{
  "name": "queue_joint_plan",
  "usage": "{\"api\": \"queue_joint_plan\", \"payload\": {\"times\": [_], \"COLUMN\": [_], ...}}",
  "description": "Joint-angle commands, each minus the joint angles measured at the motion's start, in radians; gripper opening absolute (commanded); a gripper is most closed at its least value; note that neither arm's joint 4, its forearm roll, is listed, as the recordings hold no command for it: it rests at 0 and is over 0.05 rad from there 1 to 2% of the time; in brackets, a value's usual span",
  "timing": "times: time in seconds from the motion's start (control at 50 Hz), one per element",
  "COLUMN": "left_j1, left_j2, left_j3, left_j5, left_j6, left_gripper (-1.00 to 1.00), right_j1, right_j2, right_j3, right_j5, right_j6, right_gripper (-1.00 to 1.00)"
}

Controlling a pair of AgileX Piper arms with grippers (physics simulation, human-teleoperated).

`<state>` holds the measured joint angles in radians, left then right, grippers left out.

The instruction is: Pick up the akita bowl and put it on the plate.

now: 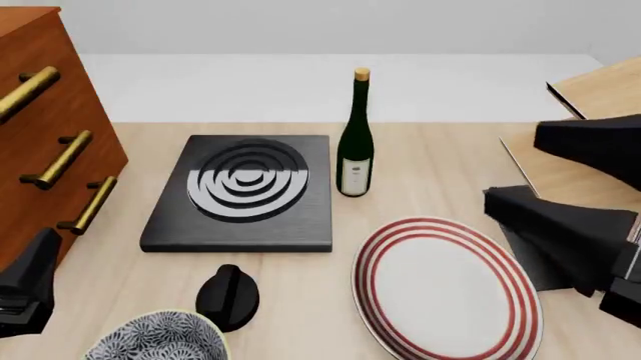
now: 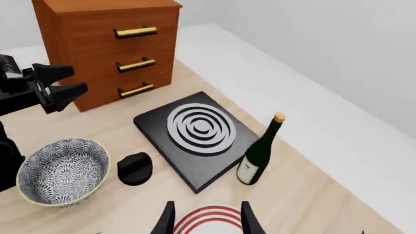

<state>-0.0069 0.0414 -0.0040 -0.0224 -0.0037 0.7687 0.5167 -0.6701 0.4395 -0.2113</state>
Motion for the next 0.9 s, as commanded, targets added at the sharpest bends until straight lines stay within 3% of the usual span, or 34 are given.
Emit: {"api": "queue_joint_plan", "payload": {"times": [0.02, 0.1, 0.18, 0.34, 0.36, 0.46, 0.6, 0.9], "left_j1": [0.000, 0.000, 0.000, 0.000, 0.000, 0.000, -0.001, 0.000], "left_j2": [-0.002, -0.007, -0.006, -0.010, -0.010, -0.015, -0.016, -0.014], "left_j3": [0.000, 0.001, 0.000, 0.000, 0.000, 0.000, 0.000, 0.002], "left_j5": [0.000, 0.002, 0.003, 0.006, 0.006, 0.011, 0.011, 0.008], "left_j6": [0.001, 0.002, 0.001, 0.002, 0.002, 0.002, 0.002, 0.002], "left_gripper": [1.00, 1.00, 1.00, 1.00, 1.00, 1.00, 1.00, 1.00], "right_j1": [0.070, 0.055, 0.107, 0.163, 0.193, 0.194, 0.208, 0.266], "right_j2": [0.133, 0.182, 0.230, 0.335, 0.358, 0.383, 0.448, 0.605], "right_j3": [-0.075, -0.084, -0.101, -0.161, -0.175, -0.186, -0.214, -0.253], "right_j5": [0.047, 0.077, 0.079, 0.102, 0.104, 0.107, 0.079, -0.035], "right_j6": [-0.032, -0.051, -0.068, -0.008, 0.025, -0.004, 0.005, 0.094], "right_gripper": [1.00, 1.00, 1.00, 1.00, 1.00, 1.00, 1.00, 1.00]}}
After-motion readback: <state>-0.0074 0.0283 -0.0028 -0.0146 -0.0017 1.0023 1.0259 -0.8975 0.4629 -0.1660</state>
